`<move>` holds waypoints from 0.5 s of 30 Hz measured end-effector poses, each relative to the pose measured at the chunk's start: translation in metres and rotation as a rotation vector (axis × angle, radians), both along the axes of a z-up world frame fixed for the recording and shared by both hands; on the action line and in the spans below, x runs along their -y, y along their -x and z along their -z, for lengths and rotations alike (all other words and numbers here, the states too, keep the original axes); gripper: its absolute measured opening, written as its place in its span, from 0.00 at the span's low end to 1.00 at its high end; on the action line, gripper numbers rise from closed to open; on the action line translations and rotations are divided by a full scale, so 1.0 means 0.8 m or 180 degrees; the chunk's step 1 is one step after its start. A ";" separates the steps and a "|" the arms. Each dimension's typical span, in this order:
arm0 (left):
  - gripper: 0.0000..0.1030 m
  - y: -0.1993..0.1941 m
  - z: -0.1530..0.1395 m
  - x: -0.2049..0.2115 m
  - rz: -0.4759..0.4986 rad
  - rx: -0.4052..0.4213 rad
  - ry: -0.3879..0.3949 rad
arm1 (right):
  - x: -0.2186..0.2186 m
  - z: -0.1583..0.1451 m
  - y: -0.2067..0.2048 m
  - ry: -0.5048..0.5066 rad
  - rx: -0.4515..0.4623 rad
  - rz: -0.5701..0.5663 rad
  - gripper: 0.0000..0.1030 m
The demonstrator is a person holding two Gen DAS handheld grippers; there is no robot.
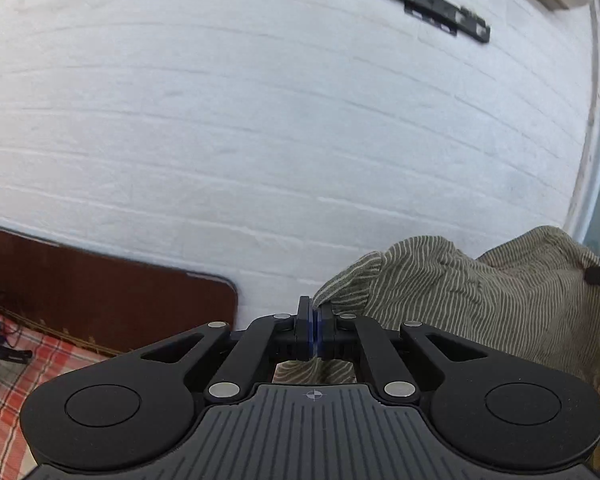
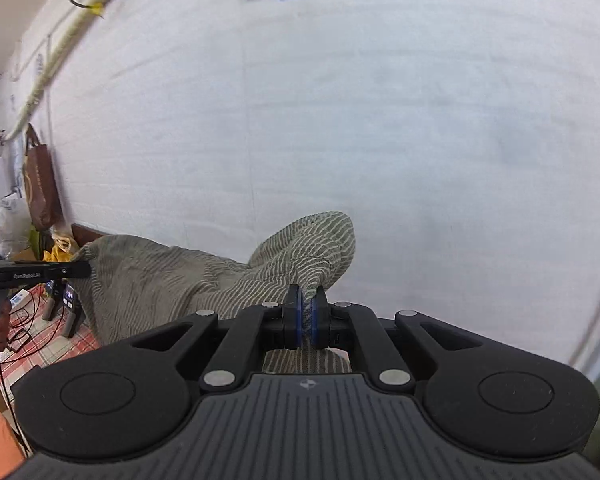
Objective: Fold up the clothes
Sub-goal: 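Lower the striped shirt onto the bed and open both grippers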
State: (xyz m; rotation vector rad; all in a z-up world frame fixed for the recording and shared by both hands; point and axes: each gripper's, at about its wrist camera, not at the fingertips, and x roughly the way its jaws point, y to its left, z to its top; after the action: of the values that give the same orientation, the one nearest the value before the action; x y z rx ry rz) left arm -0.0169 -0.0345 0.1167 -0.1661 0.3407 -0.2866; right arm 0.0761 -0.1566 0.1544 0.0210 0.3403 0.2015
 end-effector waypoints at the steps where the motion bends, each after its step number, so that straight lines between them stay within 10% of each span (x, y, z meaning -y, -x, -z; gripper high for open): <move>1: 0.00 0.003 -0.007 0.001 -0.0057 0.0047 -0.0013 | 0.000 -0.008 -0.004 0.0032 0.0063 -0.0032 0.05; 7: 0.00 -0.034 0.008 0.029 -0.0321 -0.0088 -0.0181 | 0.015 0.014 -0.062 -0.0002 -0.0062 -0.0045 0.05; 15: 0.00 -0.171 0.163 0.083 -0.0430 -0.0843 -0.0559 | 0.005 0.168 -0.201 0.0258 -0.0883 0.0319 0.05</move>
State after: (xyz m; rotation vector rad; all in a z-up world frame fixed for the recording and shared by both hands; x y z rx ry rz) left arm 0.1199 -0.1010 -0.0141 -0.0534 0.6122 -0.0994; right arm 0.2367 -0.1604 0.0198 -0.0144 0.6224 0.0847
